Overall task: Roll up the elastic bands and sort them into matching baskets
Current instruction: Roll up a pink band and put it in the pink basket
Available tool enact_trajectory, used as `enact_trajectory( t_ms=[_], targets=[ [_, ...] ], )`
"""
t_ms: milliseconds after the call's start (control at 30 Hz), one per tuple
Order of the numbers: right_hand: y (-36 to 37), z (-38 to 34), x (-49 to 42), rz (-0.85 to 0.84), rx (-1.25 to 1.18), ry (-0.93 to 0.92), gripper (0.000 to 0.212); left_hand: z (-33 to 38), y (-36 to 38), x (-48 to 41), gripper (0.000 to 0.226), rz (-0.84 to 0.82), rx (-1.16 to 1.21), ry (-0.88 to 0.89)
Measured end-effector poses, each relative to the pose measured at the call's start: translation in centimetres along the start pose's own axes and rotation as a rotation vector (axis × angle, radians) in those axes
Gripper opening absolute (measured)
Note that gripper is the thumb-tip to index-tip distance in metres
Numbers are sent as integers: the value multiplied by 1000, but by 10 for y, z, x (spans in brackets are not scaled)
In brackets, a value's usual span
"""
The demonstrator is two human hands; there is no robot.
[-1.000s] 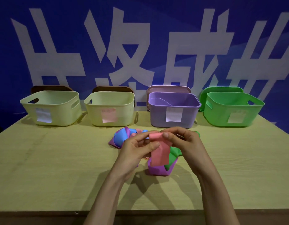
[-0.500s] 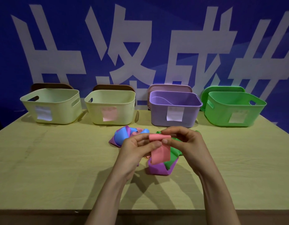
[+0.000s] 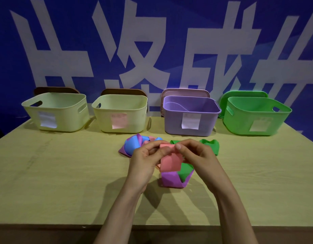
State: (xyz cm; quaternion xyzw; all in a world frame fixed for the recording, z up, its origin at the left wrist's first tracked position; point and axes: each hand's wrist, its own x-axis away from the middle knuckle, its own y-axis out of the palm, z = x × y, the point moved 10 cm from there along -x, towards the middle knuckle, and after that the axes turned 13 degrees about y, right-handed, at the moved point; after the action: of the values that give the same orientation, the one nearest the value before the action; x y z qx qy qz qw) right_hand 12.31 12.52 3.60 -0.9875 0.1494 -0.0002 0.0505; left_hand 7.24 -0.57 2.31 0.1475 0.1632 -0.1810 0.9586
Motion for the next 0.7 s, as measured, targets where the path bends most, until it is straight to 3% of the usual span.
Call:
enact_trajectory(
  t_ms=[200, 367, 533, 700],
  targets=[
    [-3, 0, 0, 29, -13, -1, 11, -5, 4, 1, 12, -40, -10, -54],
    [-10, 5, 0, 61, -138, 20, 8, -12, 12, 5, 39, -138, 16, -120],
    [-13, 1, 2, 57, -193, -7, 11, -20, 7, 6, 18, -55, 29, -160],
    [-14, -4, 5, 24, -208, -30, 21, -13, 5, 4, 18, -68, 18, -100]
  ],
)
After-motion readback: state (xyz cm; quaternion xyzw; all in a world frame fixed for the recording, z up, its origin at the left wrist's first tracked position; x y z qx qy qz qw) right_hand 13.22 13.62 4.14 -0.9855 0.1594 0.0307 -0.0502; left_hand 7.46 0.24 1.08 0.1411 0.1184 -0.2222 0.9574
